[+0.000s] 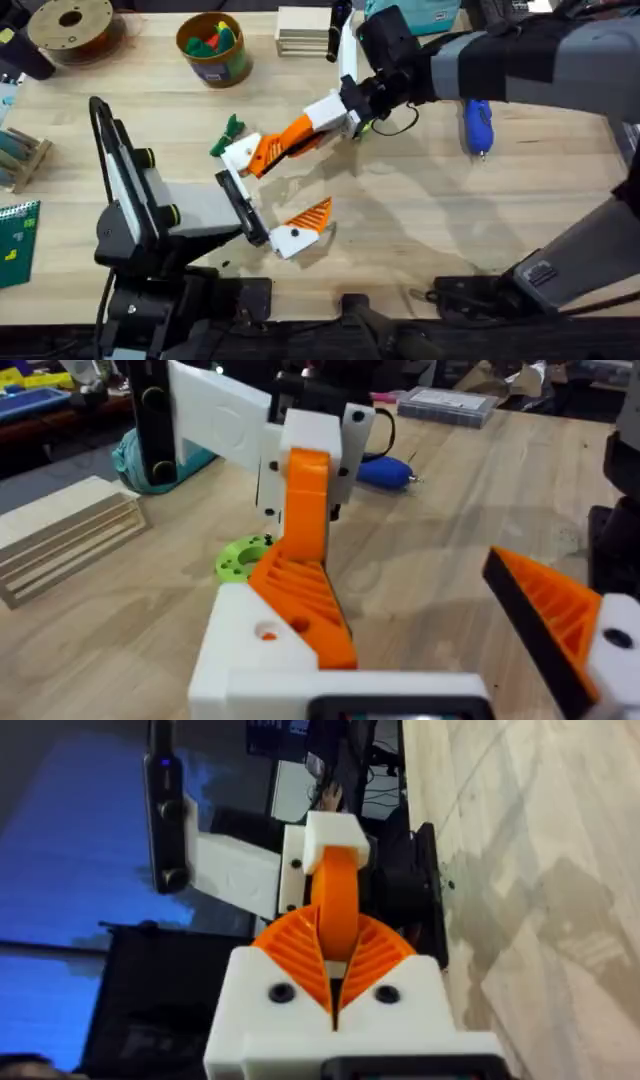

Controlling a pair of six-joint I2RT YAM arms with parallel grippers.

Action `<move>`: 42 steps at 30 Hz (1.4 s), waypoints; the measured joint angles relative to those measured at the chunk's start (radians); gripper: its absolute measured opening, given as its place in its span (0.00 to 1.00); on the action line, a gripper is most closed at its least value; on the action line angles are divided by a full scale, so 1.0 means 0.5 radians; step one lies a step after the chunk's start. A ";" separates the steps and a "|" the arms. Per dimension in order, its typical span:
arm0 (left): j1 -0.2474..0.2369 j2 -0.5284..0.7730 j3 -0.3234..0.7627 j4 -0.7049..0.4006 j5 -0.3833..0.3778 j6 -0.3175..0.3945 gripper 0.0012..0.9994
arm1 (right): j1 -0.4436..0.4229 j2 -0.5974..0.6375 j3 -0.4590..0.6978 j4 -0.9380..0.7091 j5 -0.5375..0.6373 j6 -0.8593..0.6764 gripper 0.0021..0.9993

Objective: Pick up the gripper from the table and insert it into the empty holder that is missing its gripper. Then pick up a screw, insert it into the mounting hole, and use the screwdriver to tighten it. Finally, clean up the table by picking up the vegetable and placing it into the bucket.

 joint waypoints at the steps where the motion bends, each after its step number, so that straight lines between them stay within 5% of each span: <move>1: 0.000 0.000 0.000 0.000 0.000 -0.002 1.00 | 0.002 0.000 0.000 0.006 0.009 0.039 0.00; 22: 0.001 0.004 0.000 -0.004 -0.009 -0.091 1.00 | 0.045 -0.001 -0.004 0.115 0.118 0.445 0.00; 27: 0.004 0.014 0.000 -0.002 -0.022 -0.098 1.00 | 0.058 -0.090 -0.182 0.556 0.186 0.666 0.00; 34: 0.015 0.015 0.000 0.000 -0.046 -0.100 1.00 | 0.087 -0.154 -0.591 1.747 0.337 1.323 0.00; 42: 0.028 0.016 0.000 0.002 -0.098 -0.128 1.00 | 0.138 -0.154 -0.682 2.077 0.522 1.771 0.00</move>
